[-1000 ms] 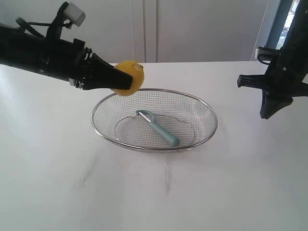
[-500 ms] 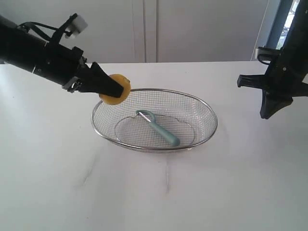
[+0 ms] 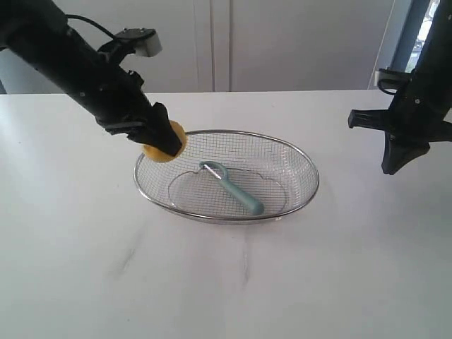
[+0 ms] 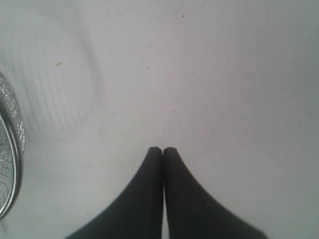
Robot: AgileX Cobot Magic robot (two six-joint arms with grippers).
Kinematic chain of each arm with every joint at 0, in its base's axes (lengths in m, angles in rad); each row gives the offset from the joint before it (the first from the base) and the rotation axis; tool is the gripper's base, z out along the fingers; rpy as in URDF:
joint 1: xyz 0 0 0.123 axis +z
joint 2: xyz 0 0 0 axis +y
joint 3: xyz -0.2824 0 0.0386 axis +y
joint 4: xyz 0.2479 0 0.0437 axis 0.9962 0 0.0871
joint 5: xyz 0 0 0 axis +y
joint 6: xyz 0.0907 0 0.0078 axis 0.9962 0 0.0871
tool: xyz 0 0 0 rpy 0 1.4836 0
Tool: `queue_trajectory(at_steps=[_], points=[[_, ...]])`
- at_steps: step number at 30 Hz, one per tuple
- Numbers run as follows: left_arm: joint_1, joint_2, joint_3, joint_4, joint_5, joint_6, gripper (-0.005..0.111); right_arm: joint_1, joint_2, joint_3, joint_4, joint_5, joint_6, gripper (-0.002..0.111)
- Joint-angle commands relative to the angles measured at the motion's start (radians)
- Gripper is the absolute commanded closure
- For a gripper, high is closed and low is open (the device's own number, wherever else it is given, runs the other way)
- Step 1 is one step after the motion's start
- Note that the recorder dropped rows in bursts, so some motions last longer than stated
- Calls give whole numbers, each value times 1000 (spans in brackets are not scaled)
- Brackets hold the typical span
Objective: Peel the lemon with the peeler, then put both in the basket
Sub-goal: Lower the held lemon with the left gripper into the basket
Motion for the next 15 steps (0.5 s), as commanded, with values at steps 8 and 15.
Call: queue_trajectory(at_steps=[8,15], points=[[-122,-8,-87,362,-39,-247,107,-5,-10,-6,-8,5,0,108],[-138,27,-123,458,-19,-298,107,-5,-10,-6,-8,5,0,108]])
